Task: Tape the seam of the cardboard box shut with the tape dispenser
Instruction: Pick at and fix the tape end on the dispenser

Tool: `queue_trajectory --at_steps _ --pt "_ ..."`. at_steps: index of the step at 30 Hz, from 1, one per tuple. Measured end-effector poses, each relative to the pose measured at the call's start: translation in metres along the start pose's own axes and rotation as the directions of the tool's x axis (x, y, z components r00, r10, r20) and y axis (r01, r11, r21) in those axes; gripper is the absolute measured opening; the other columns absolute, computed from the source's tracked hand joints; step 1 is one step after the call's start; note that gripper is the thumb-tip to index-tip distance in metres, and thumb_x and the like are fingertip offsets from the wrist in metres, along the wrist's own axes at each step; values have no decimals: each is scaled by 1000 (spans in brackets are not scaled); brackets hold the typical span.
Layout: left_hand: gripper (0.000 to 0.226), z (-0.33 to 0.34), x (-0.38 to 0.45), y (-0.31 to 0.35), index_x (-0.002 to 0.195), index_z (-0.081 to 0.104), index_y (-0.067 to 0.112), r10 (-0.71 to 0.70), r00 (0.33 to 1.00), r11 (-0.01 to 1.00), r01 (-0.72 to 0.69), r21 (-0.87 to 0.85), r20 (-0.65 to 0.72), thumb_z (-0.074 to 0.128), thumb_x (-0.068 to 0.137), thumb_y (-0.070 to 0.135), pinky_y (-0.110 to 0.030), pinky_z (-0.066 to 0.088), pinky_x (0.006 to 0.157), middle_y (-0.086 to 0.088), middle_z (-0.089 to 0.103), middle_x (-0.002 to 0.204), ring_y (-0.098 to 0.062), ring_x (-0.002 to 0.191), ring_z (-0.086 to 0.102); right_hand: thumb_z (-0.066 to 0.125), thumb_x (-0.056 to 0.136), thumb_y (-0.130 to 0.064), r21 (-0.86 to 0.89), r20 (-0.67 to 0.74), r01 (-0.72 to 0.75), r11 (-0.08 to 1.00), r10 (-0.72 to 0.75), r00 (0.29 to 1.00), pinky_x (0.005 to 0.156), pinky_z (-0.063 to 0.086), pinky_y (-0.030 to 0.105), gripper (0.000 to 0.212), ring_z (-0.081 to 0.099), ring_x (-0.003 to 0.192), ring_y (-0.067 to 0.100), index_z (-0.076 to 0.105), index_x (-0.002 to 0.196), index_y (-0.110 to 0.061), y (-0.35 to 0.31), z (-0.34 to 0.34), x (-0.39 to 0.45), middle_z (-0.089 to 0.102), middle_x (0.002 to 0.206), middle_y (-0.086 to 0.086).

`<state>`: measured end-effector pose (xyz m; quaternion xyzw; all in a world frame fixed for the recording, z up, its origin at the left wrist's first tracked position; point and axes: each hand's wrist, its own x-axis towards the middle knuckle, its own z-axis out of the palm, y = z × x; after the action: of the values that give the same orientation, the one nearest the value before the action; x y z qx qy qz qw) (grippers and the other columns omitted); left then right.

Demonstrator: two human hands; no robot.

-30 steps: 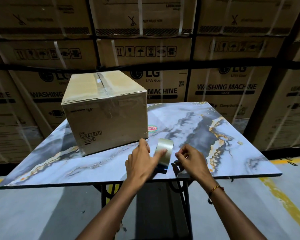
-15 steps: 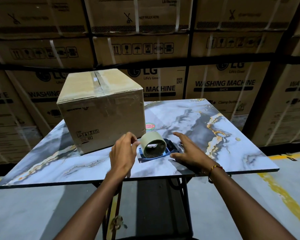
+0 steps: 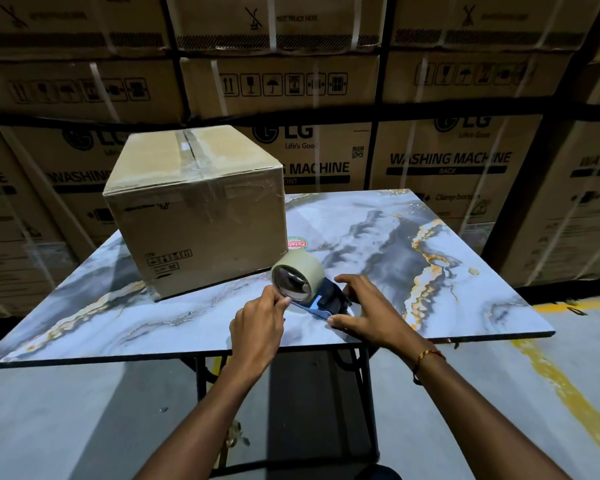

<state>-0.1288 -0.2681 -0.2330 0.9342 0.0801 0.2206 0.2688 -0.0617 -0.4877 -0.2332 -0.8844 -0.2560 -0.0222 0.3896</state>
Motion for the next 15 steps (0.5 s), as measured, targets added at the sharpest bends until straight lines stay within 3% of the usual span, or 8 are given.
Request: queue_trajectory --at_steps 8,15 --pt "27 4 11 -1 91 41 20 52 997 994 -56 93 50 33 104 42 -42 45 66 -9 71 88 -40 86 60 79 73 -51 -143 -89 81 986 -94 992 87 50 42 64 52 101 17 46 126 -36 -10 16 -8 50 109 -8" --pt "40 11 30 -8 98 53 20 -7 995 989 -7 146 100 28 103 50 -46 51 74 -10 72 97 -40 91 62 72 75 -62 -248 -144 92 964 -131 981 76 47 37 51 50 91 17 45 104 -30 -18 32 3 51 103 -7"
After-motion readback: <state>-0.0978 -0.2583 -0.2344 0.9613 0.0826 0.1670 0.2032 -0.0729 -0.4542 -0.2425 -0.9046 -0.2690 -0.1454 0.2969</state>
